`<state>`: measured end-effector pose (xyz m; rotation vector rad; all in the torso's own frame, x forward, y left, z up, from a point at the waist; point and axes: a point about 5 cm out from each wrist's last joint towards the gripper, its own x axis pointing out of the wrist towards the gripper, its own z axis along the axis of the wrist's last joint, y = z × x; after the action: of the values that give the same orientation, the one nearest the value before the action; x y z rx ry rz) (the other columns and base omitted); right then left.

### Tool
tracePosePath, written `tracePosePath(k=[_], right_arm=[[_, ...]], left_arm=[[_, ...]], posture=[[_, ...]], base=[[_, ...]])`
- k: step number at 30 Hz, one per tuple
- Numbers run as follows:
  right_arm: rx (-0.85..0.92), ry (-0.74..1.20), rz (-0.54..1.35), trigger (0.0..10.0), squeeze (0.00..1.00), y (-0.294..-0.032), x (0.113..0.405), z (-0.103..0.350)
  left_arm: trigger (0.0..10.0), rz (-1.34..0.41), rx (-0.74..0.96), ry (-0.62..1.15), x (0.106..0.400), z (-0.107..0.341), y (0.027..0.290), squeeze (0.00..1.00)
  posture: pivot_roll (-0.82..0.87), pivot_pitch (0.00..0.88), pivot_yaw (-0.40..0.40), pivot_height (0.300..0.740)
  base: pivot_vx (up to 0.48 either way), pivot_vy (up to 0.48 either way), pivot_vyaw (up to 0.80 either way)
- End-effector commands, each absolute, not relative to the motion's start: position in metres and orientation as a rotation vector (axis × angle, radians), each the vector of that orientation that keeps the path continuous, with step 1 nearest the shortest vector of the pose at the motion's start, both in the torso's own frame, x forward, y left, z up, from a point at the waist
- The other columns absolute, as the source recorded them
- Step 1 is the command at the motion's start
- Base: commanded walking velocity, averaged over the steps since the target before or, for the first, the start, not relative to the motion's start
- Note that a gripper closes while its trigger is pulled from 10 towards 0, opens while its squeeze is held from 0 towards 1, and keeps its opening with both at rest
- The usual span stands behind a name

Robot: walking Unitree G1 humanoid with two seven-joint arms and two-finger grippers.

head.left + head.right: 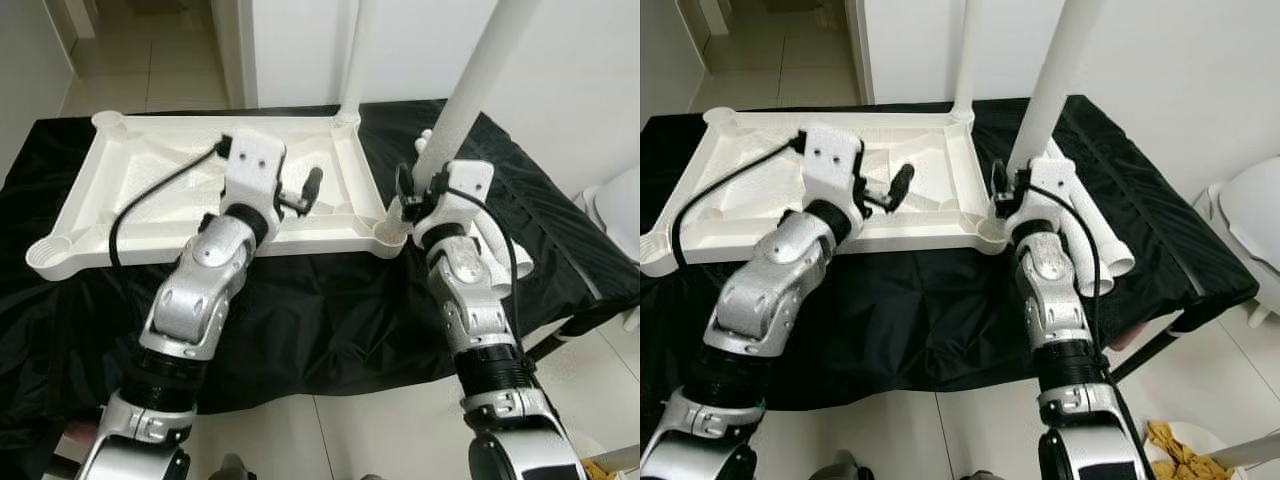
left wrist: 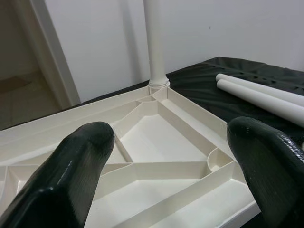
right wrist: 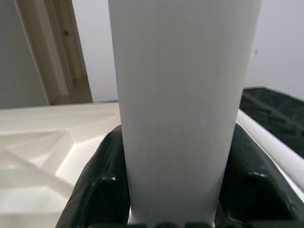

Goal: Building children table

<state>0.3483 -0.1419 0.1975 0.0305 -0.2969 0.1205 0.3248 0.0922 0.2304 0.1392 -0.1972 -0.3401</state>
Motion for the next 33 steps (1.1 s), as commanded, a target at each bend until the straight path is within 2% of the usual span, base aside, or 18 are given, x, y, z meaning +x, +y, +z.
tracePosePath(k=[1,5,11,12,16,19,28,33], right_arm=[[0.033,-0.298,0.156,10.0,0.00,-0.139,0.346,0.197],[-0.002,-0.298,0.169,10.0,0.00,-0.138,0.345,0.194],[-0.022,-0.319,0.182,10.0,0.00,-0.136,0.346,0.200],[-0.026,-0.327,0.191,10.0,0.00,-0.137,0.347,0.204],[-0.026,-0.327,0.190,10.0,0.00,-0.140,0.349,0.206],[-0.055,-0.319,0.179,10.0,0.00,-0.145,0.353,0.206],[-0.095,-0.312,0.176,10.0,0.00,-0.146,0.363,0.209],[-0.101,-0.311,0.179,10.0,0.00,-0.145,0.367,0.210]], left_arm=[[10.0,-0.254,0.098,-0.178,0.329,0.221,0.098,0.00],[10.0,-0.234,0.167,-0.263,0.329,0.220,0.103,0.00],[10.0,-0.312,0.159,-0.225,0.330,0.217,0.099,0.00],[10.0,-0.364,0.125,-0.169,0.327,0.218,0.091,0.00],[10.0,-0.459,0.075,-0.136,0.320,0.221,0.080,0.00],[10.0,-0.634,0.072,-0.127,0.304,0.227,0.064,0.00],[10.0,-0.809,0.114,-0.168,0.286,0.218,0.055,0.00],[10.0,-0.831,0.145,-0.131,0.282,0.215,0.053,0.00]], posture=[[-0.05,0.000,-0.033,0.740],[-0.06,0.000,-0.041,0.740],[-0.07,0.000,-0.034,0.740],[-0.07,0.000,-0.023,0.740],[-0.07,0.000,-0.020,0.740],[-0.06,0.000,-0.020,0.740],[-0.05,0.014,-0.019,0.740],[-0.04,0.022,-0.017,0.740]], base=[[0.000,0.000,0.00],[0.000,0.000,0.00],[0.000,0.000,0.00],[0.000,0.000,0.00],[0.000,0.000,0.00],[0.000,0.000,0.00],[0.000,0.000,0.00],[0.000,0.000,0.00]])
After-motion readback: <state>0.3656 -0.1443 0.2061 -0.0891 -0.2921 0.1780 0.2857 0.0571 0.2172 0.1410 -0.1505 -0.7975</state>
